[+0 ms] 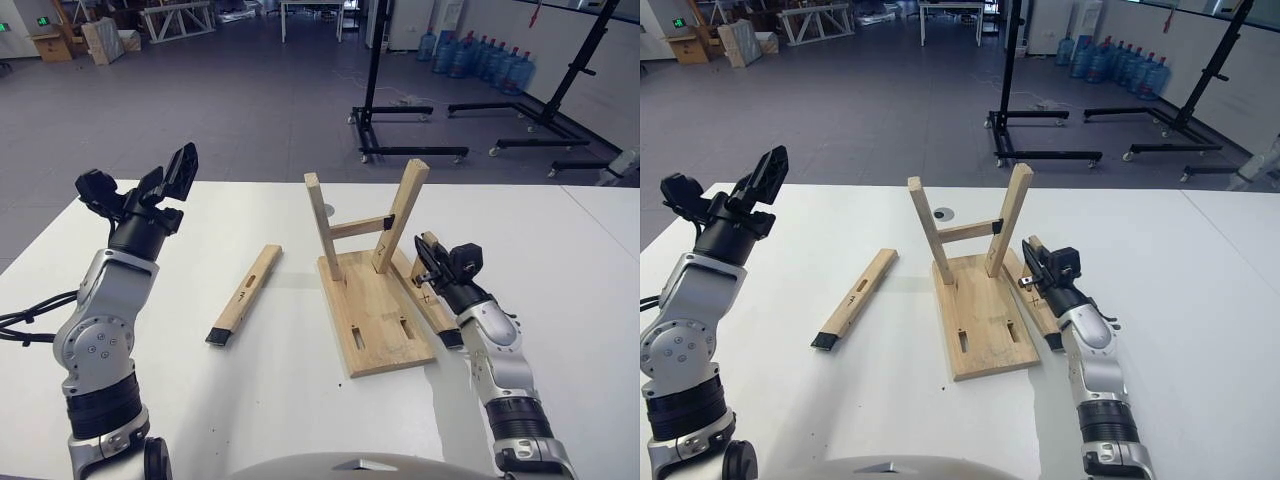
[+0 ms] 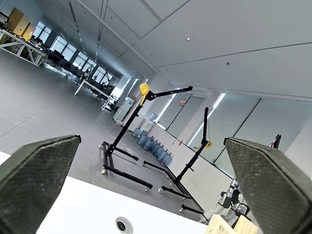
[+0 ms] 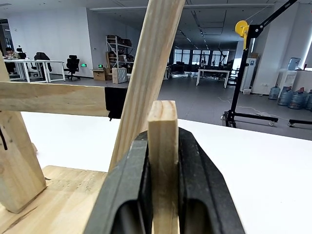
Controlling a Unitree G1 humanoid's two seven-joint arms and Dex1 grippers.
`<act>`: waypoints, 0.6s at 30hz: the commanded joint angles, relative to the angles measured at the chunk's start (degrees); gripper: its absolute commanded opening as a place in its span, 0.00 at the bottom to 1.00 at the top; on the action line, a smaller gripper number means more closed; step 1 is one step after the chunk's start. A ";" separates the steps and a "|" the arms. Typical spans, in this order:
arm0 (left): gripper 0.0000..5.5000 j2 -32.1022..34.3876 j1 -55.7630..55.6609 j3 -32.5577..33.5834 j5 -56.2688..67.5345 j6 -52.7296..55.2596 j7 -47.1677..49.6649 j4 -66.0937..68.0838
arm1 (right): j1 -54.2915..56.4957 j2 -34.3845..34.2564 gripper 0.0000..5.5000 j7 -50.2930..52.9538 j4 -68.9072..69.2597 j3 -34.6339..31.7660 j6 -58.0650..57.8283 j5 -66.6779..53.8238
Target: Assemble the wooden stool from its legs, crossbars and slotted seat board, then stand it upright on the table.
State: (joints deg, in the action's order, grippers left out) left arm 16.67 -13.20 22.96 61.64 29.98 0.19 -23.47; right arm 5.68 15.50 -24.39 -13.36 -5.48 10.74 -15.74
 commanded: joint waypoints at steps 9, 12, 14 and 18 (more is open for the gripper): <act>0.98 0.10 -0.25 -0.55 -1.09 0.09 -0.49 0.52 | -1.54 -0.21 0.29 -1.45 0.12 -1.44 -12.56 -3.93; 0.98 0.32 -0.44 -0.50 -1.05 0.16 -0.62 0.71 | -0.17 0.11 0.38 -0.80 3.02 -2.44 -14.30 -4.45; 0.98 0.45 -0.69 -0.59 -1.14 0.23 -0.69 0.84 | 0.46 1.12 0.46 -0.90 5.76 -3.17 -15.90 -5.05; 0.98 1.02 -1.05 -0.65 -1.41 0.49 -1.09 1.03 | 2.91 5.33 0.53 -3.56 14.96 -6.15 -23.82 -11.40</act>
State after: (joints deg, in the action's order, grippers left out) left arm 16.74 -13.41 22.45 60.66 29.97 -0.62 -22.82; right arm 6.41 18.04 -26.19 -3.55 -9.65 -8.29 -23.03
